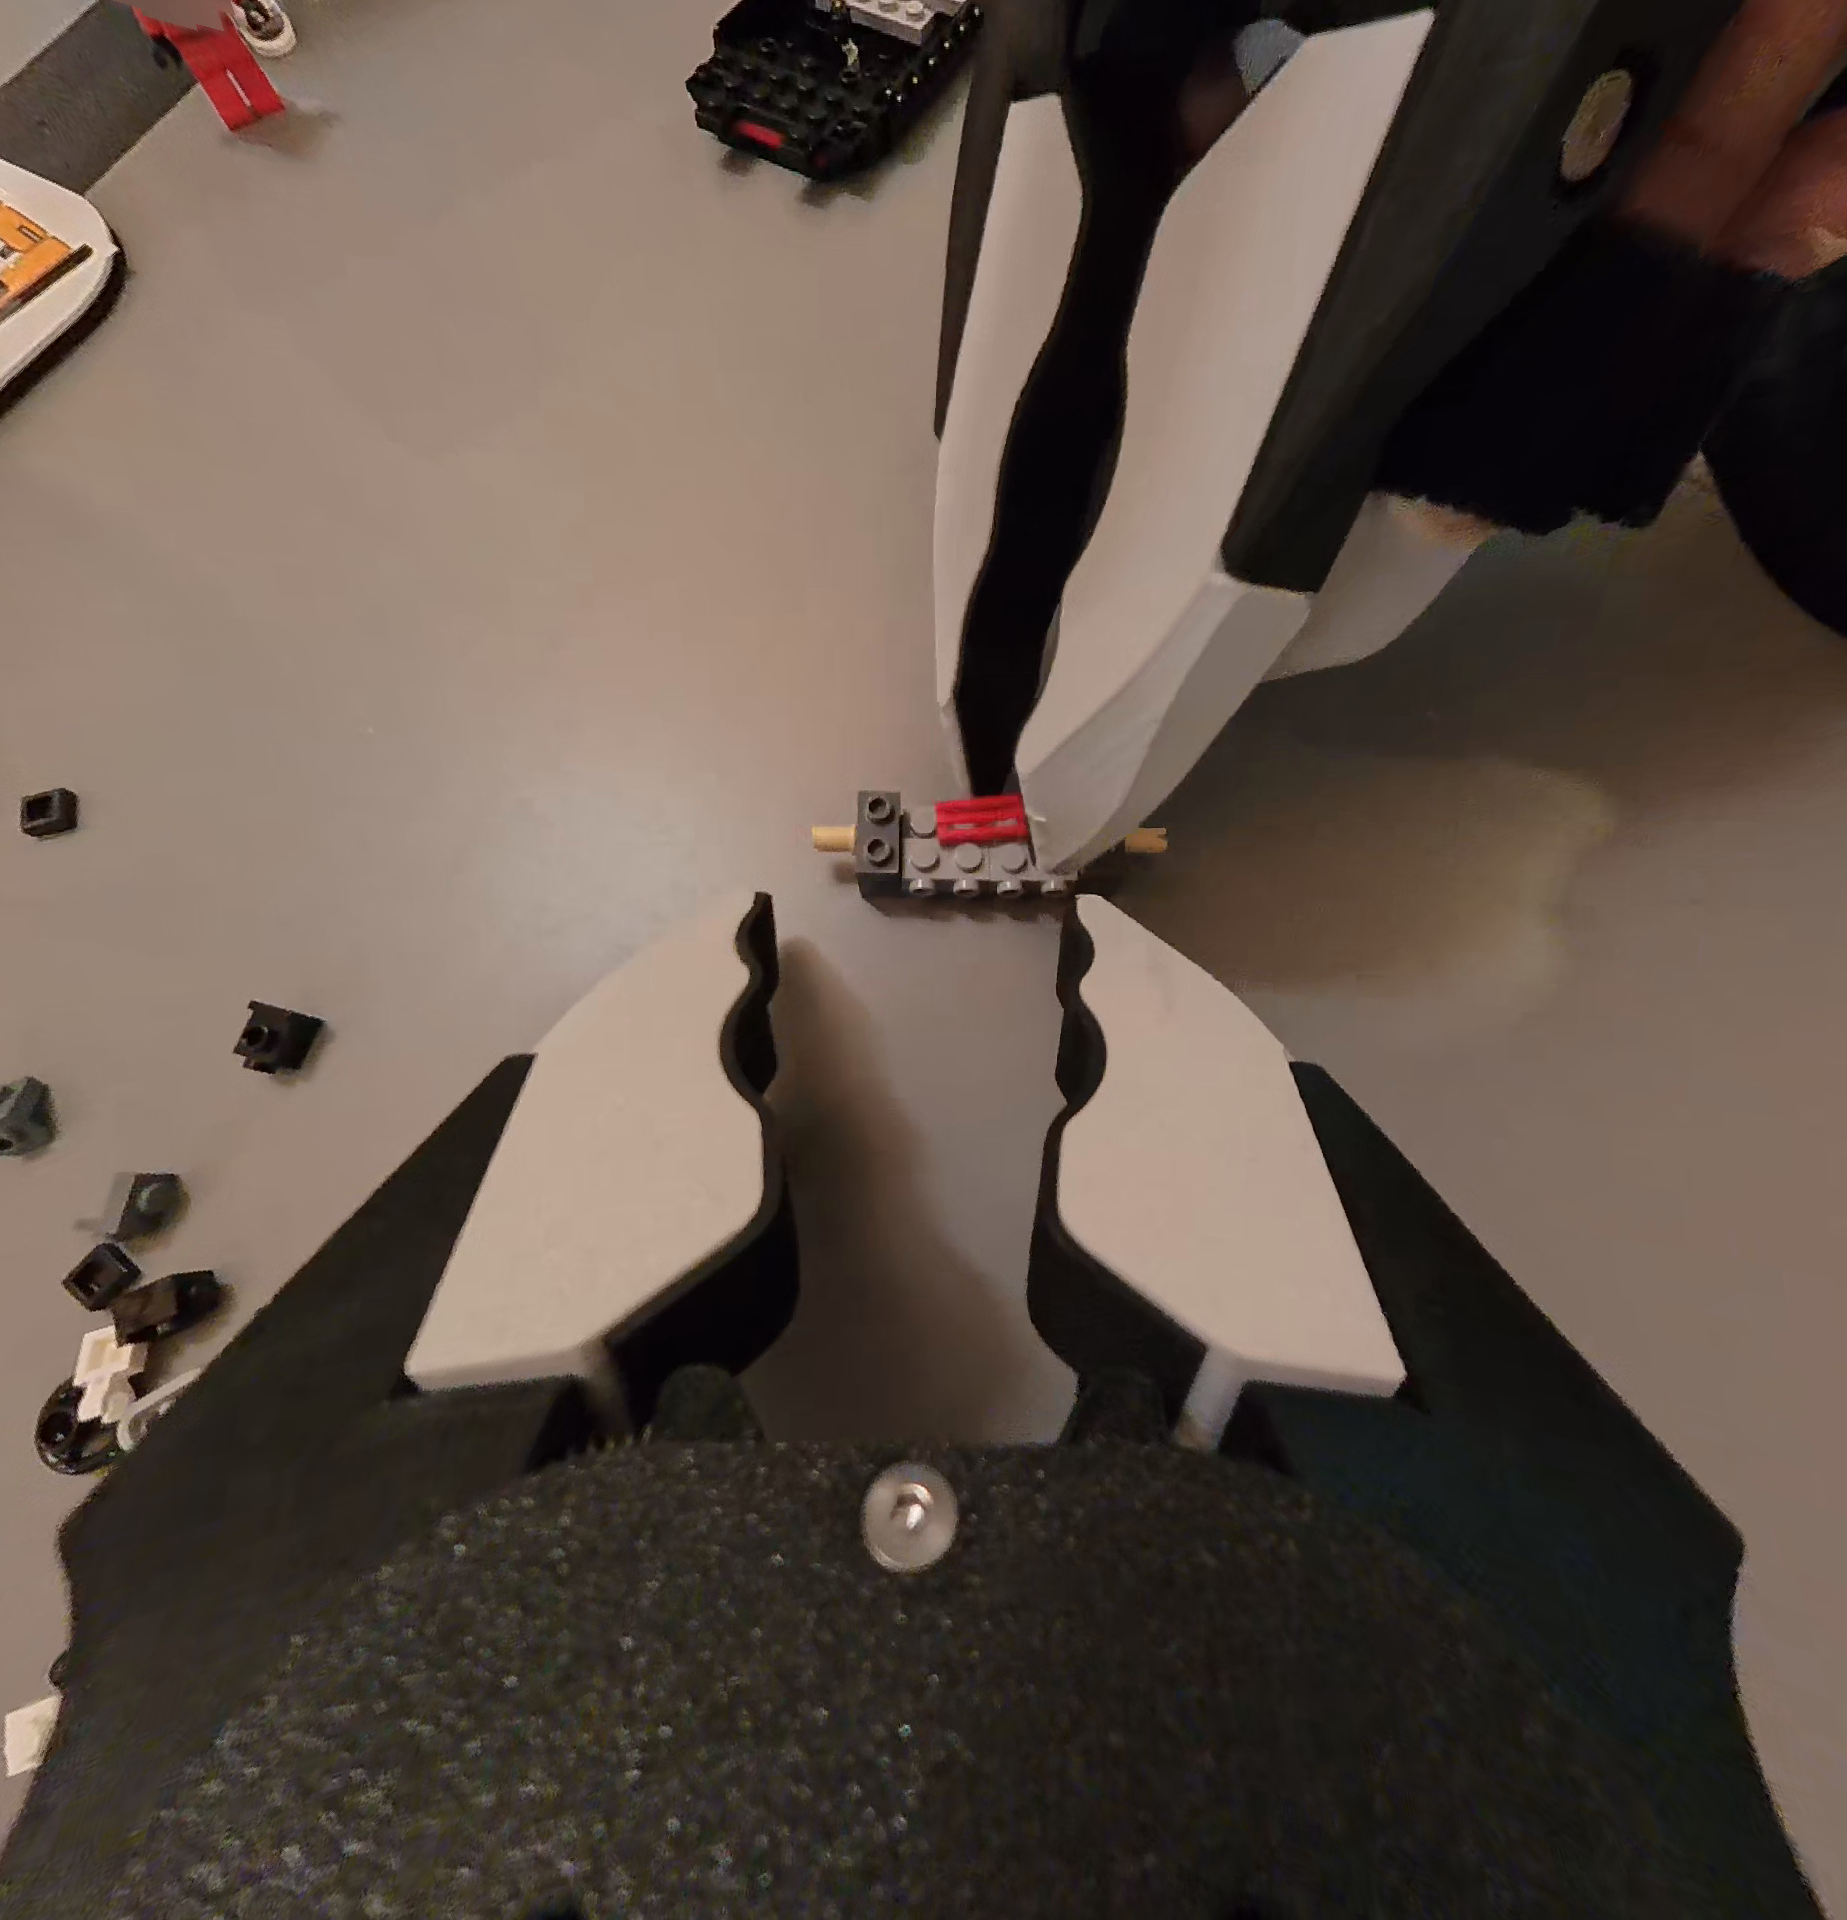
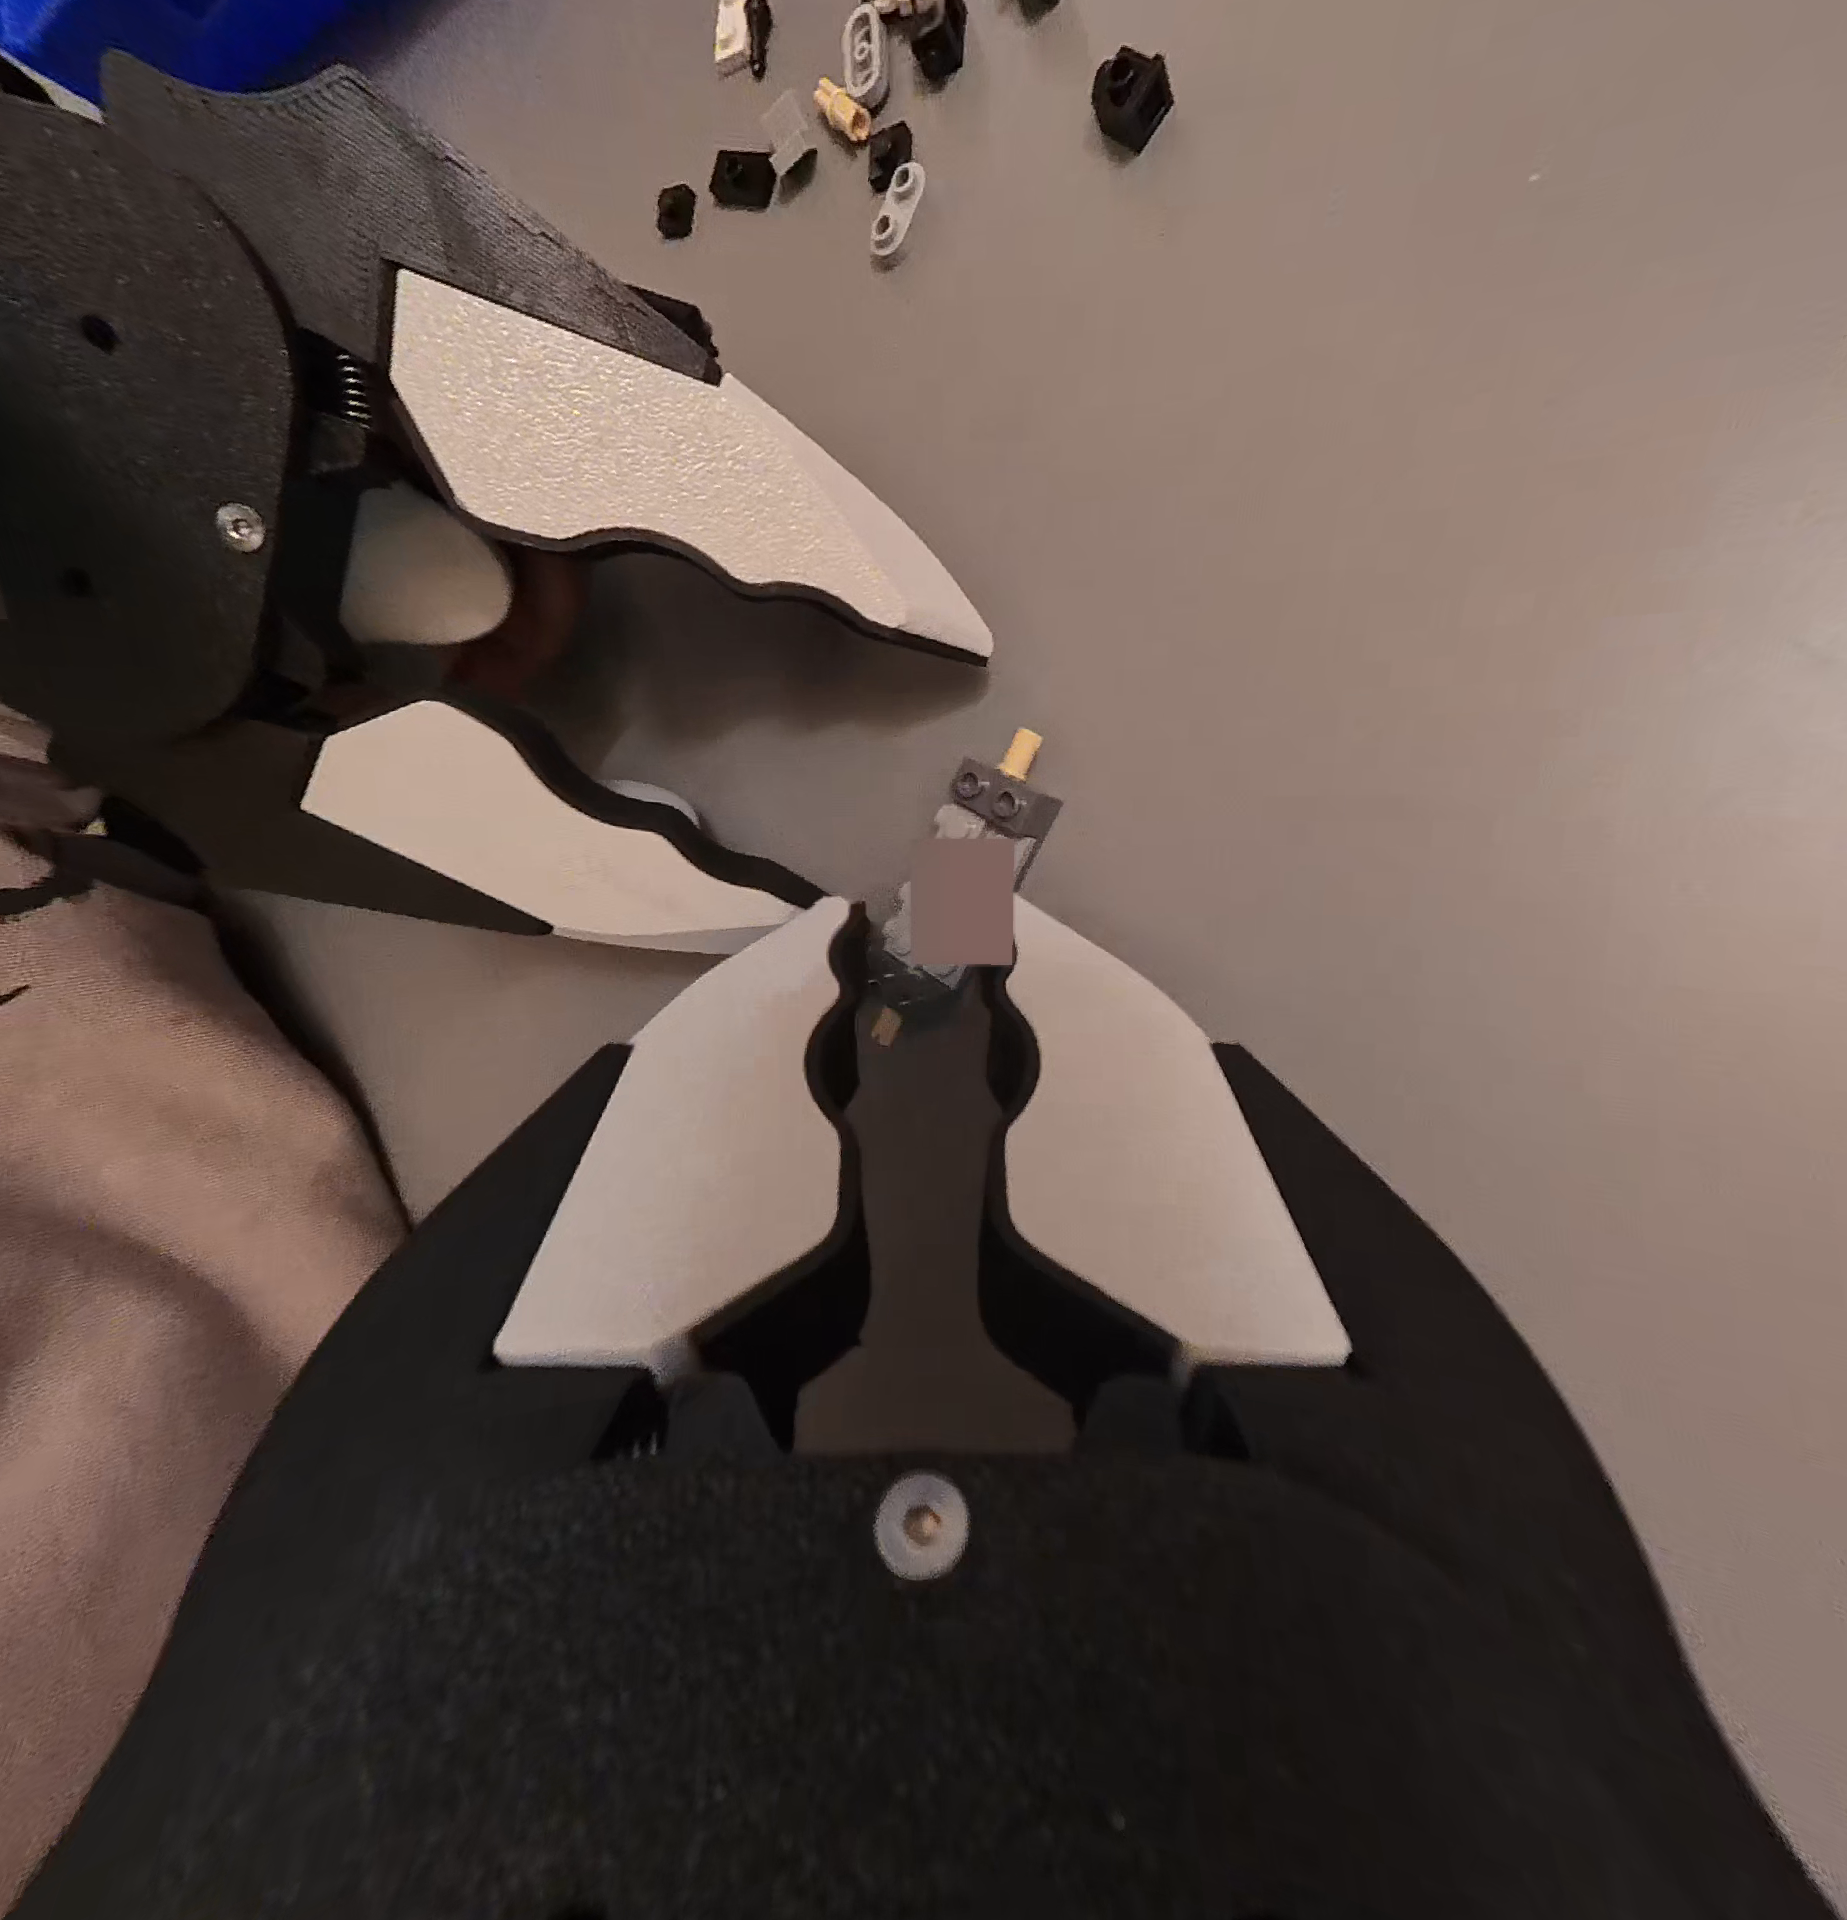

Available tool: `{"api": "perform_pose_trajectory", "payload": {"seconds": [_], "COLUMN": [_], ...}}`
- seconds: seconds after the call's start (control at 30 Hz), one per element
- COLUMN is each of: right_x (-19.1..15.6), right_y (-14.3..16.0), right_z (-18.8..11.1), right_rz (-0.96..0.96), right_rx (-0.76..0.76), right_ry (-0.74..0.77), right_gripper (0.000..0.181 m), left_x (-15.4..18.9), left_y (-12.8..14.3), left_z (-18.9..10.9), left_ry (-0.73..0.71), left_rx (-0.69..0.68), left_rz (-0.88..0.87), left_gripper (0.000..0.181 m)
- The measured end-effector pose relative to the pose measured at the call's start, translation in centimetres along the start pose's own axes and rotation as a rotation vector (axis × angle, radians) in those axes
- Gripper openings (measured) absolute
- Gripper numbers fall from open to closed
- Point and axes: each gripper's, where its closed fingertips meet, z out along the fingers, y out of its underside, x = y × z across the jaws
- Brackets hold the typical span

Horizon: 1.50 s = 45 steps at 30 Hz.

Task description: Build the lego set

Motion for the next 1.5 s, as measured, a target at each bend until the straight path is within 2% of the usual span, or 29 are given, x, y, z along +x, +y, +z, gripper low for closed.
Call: {"api": "perform_pose_trajectory", "payload": {"seconds": [0.23,0.53,0.7,1.5], "right_x": [-0.3,1.0,1.2,1.1], "right_y": [0.1,-0.4,-0.2,-0.3], "right_z": [-0.2,-0.8,-0.2,0.3], "right_rz": [0.023,-0.004,-0.009,-0.091], "right_rx": [0.011,0.04,0.015,0.018], "right_ry": [-0.064,-0.051,-0.07,-0.017], "right_gripper": [0.022,0.007,0.007,0.009], "left_x": [0.0,0.4,1.5,1.3], "left_y": [0.0,0.1,-0.1,-0.3], "left_z": [0.0,0.0,0.0,0.5], "left_ry": [-0.002,0.026,0.091,0.058], "left_rx": [0.001,-0.001,0.012,0.015], "left_rz": [0.012,0.038,0.059,0.105], "left_gripper": [0.05,0.05,0.057,0.051]}}
